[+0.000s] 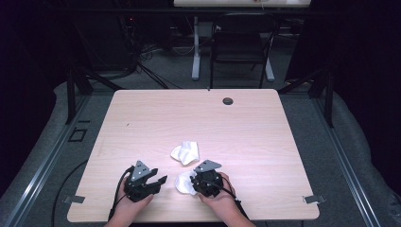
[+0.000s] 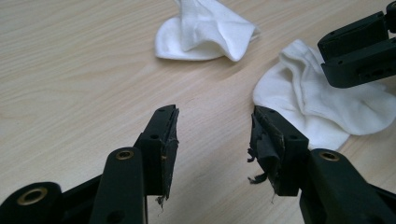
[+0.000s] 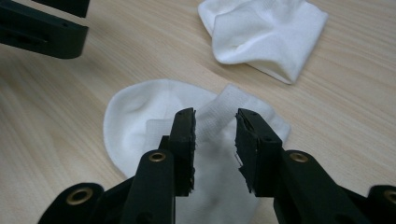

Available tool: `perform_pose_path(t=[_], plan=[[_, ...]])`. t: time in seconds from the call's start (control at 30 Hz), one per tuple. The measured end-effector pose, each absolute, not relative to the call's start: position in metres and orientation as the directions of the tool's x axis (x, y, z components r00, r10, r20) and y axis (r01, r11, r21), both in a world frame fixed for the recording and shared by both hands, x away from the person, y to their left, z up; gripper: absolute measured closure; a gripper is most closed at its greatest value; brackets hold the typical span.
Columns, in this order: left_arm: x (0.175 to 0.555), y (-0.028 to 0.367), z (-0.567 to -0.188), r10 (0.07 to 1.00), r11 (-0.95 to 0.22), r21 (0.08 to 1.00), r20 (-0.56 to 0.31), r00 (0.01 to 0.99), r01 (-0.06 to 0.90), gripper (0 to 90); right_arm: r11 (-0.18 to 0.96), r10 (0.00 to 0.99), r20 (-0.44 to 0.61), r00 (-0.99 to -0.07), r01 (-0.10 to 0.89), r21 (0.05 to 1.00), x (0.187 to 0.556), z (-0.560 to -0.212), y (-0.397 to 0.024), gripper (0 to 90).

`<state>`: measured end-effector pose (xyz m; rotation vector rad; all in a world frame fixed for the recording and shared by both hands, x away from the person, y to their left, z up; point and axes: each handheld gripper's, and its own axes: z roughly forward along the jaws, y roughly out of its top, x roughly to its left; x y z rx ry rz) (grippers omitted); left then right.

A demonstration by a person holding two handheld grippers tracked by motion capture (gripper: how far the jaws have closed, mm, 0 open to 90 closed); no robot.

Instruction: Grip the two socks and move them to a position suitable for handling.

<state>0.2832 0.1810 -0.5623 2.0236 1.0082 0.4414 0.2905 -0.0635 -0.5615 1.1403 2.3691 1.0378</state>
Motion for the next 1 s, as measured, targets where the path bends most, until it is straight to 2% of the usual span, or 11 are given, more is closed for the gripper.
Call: perform_pose_path(t=[0.4, 0.67, 0.77, 0.8, 0.83, 1.0], plan=[[0.278, 0.158, -0.567, 0.761, -0.406, 0.774, -0.008, 0.649, 0.485, 52.5, 0.421, 0.760, 0.055, -0.648, 0.555, 0.717, 0.283, -0.561, -0.048, 67.3], [0.279, 0.158, -0.568, 0.768, -0.398, 0.774, -0.014, 0.641, 0.493, 53.3, 0.479, 0.740, 0.007, -0.673, 0.534, 0.697, 0.280, -0.572, -0.036, 68.4], [0.279, 0.158, -0.568, 0.767, -0.395, 0.773, -0.019, 0.641, 0.496, 53.3, 0.490, 0.734, 0.011, -0.679, 0.540, 0.685, 0.281, -0.572, -0.036, 76.7], [0.279, 0.158, -0.568, 0.767, -0.395, 0.773, -0.019, 0.641, 0.496, 53.4, 0.490, 0.734, 0.011, -0.679, 0.540, 0.685, 0.281, -0.572, -0.036, 76.7], [0.279, 0.158, -0.568, 0.764, -0.401, 0.772, -0.016, 0.646, 0.493, 53.6, 0.479, 0.734, 0.023, -0.679, 0.542, 0.690, 0.280, -0.572, -0.036, 81.8], [0.279, 0.156, -0.567, 0.757, -0.394, 0.770, -0.038, 0.652, 0.502, 55.7, 0.457, 0.737, 0.044, -0.675, 0.545, 0.703, 0.281, -0.570, -0.038, 86.1]])
